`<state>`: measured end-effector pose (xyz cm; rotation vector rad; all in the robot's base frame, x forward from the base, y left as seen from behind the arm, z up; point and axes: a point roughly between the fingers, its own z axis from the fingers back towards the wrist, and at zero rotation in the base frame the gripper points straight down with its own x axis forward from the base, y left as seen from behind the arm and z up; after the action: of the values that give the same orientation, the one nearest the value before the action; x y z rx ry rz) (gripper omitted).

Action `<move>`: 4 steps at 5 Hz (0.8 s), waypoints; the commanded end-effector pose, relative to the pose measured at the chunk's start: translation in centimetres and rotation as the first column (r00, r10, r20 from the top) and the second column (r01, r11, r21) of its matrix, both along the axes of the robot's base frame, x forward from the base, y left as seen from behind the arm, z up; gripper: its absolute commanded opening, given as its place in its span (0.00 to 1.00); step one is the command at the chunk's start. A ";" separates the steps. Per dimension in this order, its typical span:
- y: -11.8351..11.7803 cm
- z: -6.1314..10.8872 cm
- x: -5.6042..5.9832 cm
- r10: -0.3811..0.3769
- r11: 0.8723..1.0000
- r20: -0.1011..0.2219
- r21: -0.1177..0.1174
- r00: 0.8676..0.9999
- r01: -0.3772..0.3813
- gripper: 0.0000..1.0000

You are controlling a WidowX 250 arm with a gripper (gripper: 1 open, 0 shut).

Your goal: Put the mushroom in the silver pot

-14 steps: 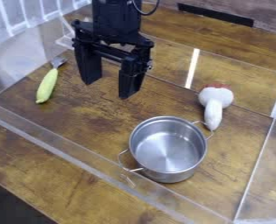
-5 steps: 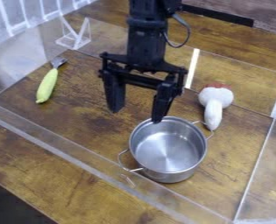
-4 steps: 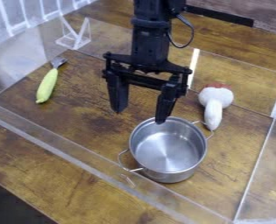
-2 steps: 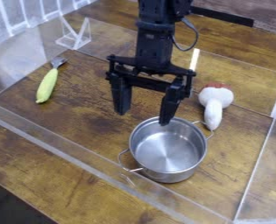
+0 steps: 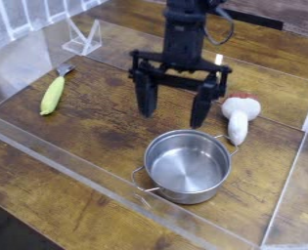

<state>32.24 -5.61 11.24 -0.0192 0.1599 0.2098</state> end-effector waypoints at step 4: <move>-3.6 1.7 2.5 0.009 1.000 0.128 -0.002 0.992 -0.009 1.00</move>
<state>34.19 -8.44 10.96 -0.0121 0.0971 0.2382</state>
